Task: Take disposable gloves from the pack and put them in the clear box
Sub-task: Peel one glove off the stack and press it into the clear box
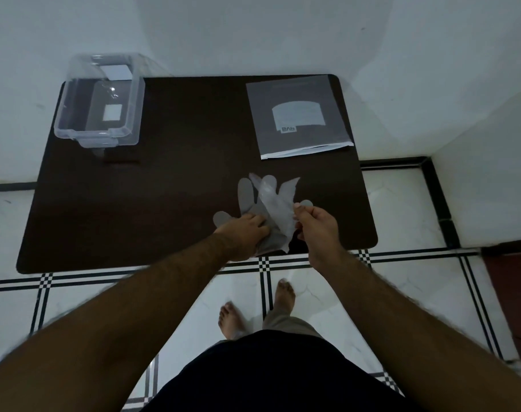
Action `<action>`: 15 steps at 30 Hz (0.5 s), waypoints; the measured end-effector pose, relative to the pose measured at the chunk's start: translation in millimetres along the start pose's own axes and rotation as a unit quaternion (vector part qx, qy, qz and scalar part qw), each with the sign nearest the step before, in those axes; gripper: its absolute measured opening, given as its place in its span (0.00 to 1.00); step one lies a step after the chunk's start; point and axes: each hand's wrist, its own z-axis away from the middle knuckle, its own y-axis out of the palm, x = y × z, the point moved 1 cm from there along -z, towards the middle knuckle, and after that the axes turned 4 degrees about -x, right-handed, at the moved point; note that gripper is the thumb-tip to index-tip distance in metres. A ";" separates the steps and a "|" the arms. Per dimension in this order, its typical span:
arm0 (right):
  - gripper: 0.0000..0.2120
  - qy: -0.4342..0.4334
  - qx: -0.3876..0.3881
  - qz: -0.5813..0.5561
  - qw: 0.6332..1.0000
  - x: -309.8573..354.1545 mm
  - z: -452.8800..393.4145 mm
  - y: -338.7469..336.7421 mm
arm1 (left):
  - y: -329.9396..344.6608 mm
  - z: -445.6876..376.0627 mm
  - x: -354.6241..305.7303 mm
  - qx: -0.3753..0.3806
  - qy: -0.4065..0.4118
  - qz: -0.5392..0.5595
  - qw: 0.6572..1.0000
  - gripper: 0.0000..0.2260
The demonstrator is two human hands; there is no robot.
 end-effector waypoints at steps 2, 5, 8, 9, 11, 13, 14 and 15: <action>0.10 -0.002 -0.006 -0.011 1.000 3.9 -0.3 -3.3 | -6.0 -2.7 -0.6 -0.012 -0.005 0.007 1.000 0.23; 0.07 -0.001 -0.019 -0.015 1.000 9.5 -1.3 -8.7 | -16.7 -12.9 -1.5 -0.029 -0.007 0.005 1.000 0.26; 0.06 -0.008 -0.026 -0.019 0.999 15.6 -2.8 -15.3 | -23.4 -27.2 -1.2 0.003 0.007 -0.011 1.000 0.32; 0.05 -0.009 -0.030 -0.023 0.999 18.7 -3.4 -17.6 | -24.3 -31.1 -1.2 0.013 0.011 -0.014 1.000 0.33; 0.05 -0.007 -0.038 -0.032 0.999 25.2 -5.9 -22.6 | -26.1 -35.4 -2.3 0.023 0.021 -0.026 0.999 0.33; 0.07 -0.004 -0.045 -0.038 0.998 30.6 -10.2 -28.1 | -29.1 -35.5 -3.8 0.026 0.029 -0.040 0.998 0.32; 0.08 -0.004 -0.047 -0.039 0.998 33.6 -11.4 -31.0 | -30.4 -34.8 -4.3 0.027 0.031 -0.044 0.998 0.32; 0.08 -0.007 -0.049 -0.038 0.998 36.3 -12.9 -33.9 | -31.1 -34.2 -4.5 0.029 0.034 -0.045 0.998 0.32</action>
